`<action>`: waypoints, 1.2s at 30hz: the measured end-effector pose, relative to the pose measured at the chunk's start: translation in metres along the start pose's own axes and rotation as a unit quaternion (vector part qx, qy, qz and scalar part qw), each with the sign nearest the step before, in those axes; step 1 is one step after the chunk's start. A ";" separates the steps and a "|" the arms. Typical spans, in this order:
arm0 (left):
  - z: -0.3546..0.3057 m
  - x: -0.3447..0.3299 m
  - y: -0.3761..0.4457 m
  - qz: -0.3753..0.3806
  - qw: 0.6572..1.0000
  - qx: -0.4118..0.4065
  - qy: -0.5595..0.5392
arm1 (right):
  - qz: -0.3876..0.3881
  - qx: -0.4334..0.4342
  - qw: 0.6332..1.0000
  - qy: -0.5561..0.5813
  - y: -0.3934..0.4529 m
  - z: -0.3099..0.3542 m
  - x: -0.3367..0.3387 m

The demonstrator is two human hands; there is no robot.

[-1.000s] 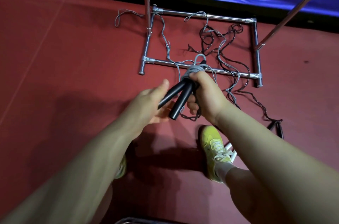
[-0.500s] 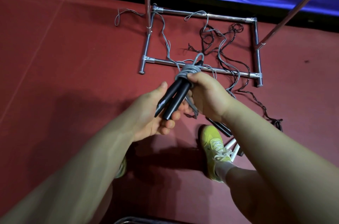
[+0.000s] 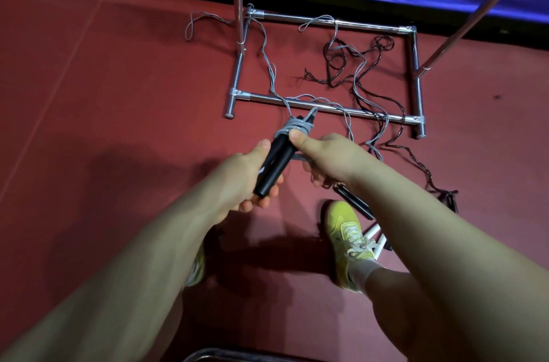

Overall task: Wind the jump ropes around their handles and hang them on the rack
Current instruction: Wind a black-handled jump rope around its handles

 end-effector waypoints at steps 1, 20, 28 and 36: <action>-0.001 0.001 0.000 -0.005 1.000 -0.004 -0.006 | -0.029 0.003 0.999 0.016 0.000 0.003 0.000; -0.004 0.014 0.011 -0.057 0.981 -0.173 0.073 | -0.039 0.017 0.986 0.164 -0.008 0.018 -0.005; -0.008 -0.016 -0.015 0.220 0.957 0.000 -0.191 | -0.057 0.108 0.969 0.215 -0.016 0.034 0.001; -0.011 -0.018 -0.011 0.217 0.956 0.001 -0.199 | 0.020 0.111 0.981 0.155 -0.005 0.025 0.001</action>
Point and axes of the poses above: each hand's wrist, its own y-axis towards the middle knuckle, its own x-axis out of the back of the hand, z = x × y, the point moved 5 cm from there along y, towards the middle knuckle
